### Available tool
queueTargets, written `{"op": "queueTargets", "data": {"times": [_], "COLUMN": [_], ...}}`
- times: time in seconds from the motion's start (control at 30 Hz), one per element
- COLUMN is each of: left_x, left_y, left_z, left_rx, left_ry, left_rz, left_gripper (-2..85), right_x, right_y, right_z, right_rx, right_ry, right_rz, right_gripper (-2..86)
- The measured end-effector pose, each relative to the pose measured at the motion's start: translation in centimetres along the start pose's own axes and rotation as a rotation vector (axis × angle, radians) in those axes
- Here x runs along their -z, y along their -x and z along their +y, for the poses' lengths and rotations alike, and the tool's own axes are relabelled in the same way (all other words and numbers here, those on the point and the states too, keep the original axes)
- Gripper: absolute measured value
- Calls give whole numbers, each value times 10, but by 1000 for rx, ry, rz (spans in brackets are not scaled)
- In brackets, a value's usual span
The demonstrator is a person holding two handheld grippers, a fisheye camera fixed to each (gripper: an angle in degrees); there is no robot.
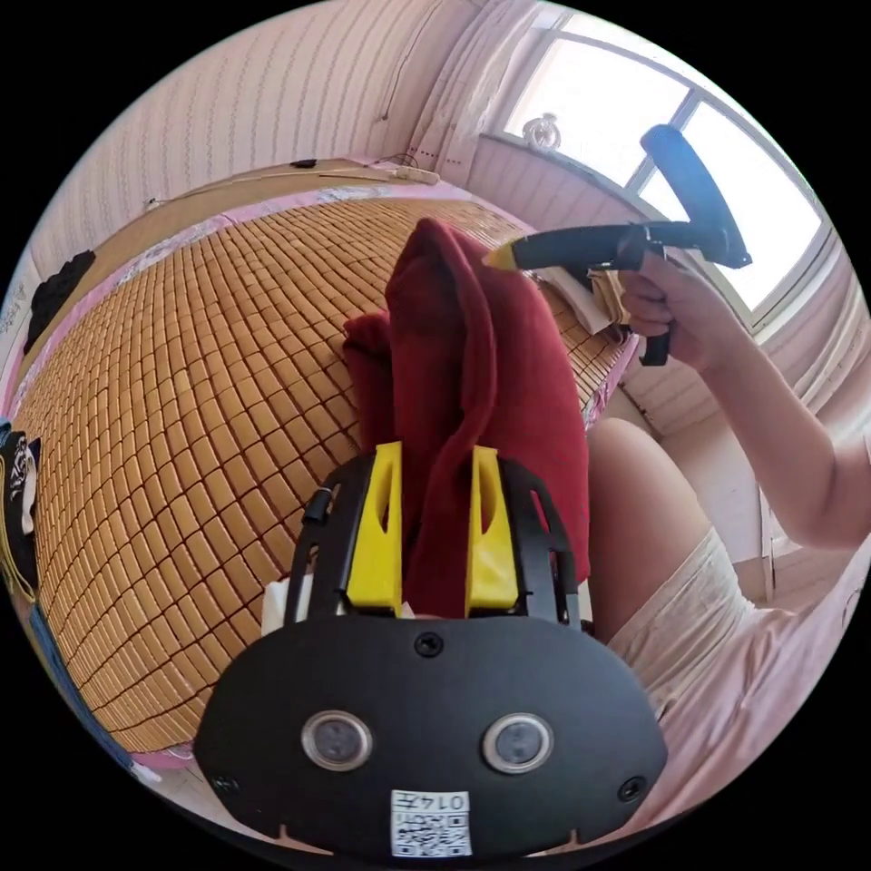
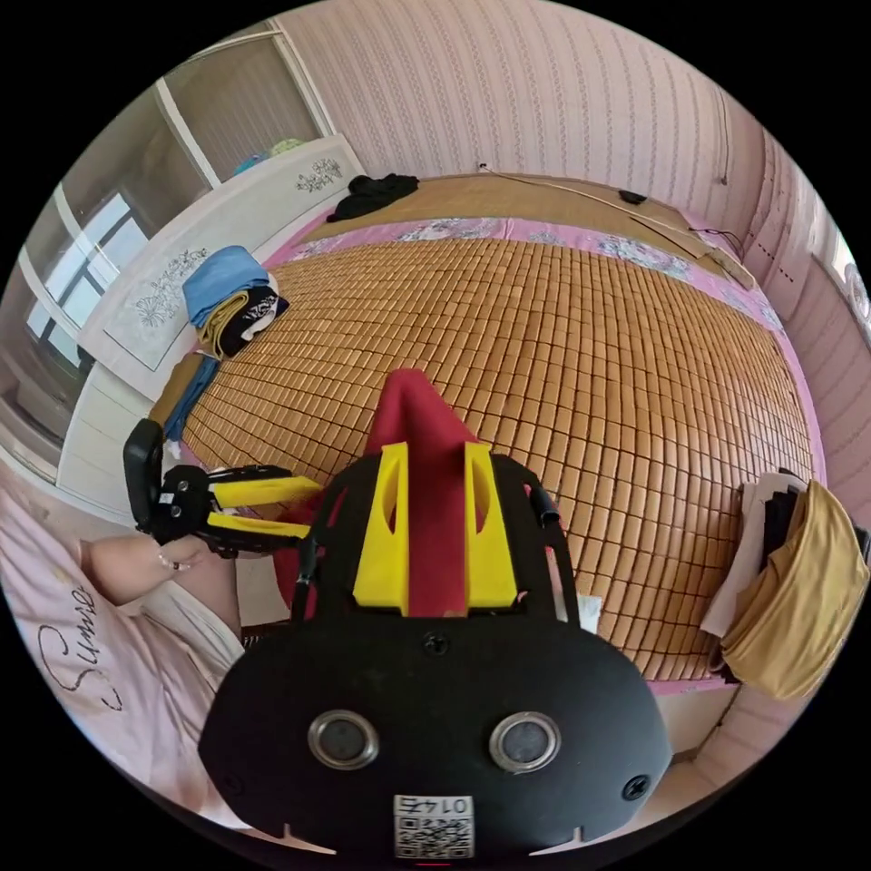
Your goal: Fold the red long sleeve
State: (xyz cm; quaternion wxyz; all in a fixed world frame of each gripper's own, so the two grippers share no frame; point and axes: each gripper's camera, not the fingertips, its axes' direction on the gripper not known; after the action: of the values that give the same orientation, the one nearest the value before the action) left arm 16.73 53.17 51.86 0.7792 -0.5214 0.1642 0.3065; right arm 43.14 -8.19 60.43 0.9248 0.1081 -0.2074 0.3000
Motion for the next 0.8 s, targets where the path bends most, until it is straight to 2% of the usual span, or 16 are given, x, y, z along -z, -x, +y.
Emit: {"op": "queueTargets", "data": {"times": [0.1, 0.23, 0.33, 0.4, 0.47, 0.57, 0.67, 0.73, 0.8], "left_x": [4, 9, -1, 6, 17, 36, 60, 66, 57], "left_y": [3, 13, 27, 50, 58, 53, 31, 11, -17], "left_z": [0, 6, 11, 17, 21, 24, 17, 7, -4], "left_rx": [31, 115, 173, 321, 356, 330, 231, 123, -3], "left_ry": [6, -9, -9, -55, -78, -69, -125, -143, -142], "left_rz": [3, -20, -21, 103, 128, -2, -89, -68, -2], "left_gripper": [59, 58, 61, 52, 33, 0, -8, -9, -10], "right_x": [-41, -83, -131, -137, -126, -86, -37, -15, -14], "right_y": [11, 34, 40, 34, 31, 38, 58, 63, 64], "right_z": [-30, -65, -83, -93, -97, -89, -68, -55, -49], "right_rx": [30, 135, 138, 89, 67, 88, 144, 143, 167], "right_ry": [38, 115, 256, 263, 245, 148, 50, 1, 18], "right_rz": [-26, 36, 86, 46, -3, -16, 86, 128, 58], "right_gripper": [75, 69, 68, 69, 70, 67, 43, 18, -2]}}
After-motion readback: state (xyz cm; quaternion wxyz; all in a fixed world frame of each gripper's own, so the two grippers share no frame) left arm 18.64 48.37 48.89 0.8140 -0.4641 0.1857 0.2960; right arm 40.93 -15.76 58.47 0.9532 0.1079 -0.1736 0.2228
